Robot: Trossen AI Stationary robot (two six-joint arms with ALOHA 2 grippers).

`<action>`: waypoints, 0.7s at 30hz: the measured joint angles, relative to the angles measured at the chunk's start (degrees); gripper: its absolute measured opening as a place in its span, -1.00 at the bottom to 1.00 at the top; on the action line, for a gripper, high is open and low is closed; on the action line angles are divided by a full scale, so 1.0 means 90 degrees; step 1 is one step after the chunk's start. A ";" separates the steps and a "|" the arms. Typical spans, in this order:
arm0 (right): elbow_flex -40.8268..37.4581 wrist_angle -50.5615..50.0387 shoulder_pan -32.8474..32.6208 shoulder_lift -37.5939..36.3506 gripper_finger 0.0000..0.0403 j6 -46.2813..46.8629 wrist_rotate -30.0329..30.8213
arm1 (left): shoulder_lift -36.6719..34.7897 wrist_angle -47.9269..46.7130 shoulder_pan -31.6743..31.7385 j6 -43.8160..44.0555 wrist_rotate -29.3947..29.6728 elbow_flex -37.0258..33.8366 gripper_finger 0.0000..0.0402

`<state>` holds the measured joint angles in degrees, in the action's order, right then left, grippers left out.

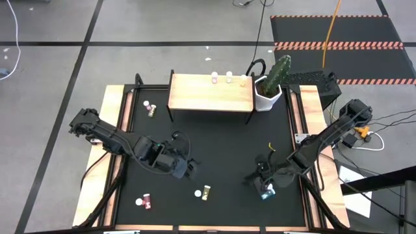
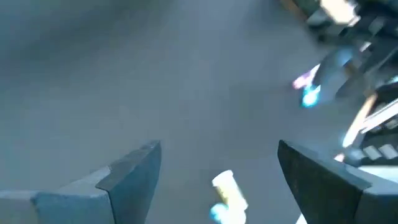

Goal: Pick and place medicine bottles onto shelf by color
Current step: Put the bottom left red pill bottle on the shelf

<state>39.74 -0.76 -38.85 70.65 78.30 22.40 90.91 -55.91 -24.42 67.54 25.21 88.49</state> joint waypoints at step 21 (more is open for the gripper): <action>0.2896 -0.4499 -0.0111 0.1209 -0.36 0.1924 -0.1406 | -0.0069 -0.2626 0.0689 -0.2586 -0.0163 -0.0005 0.60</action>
<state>65.80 -41.25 -39.85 81.53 95.62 9.75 90.30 -79.55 -18.22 44.27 23.74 88.44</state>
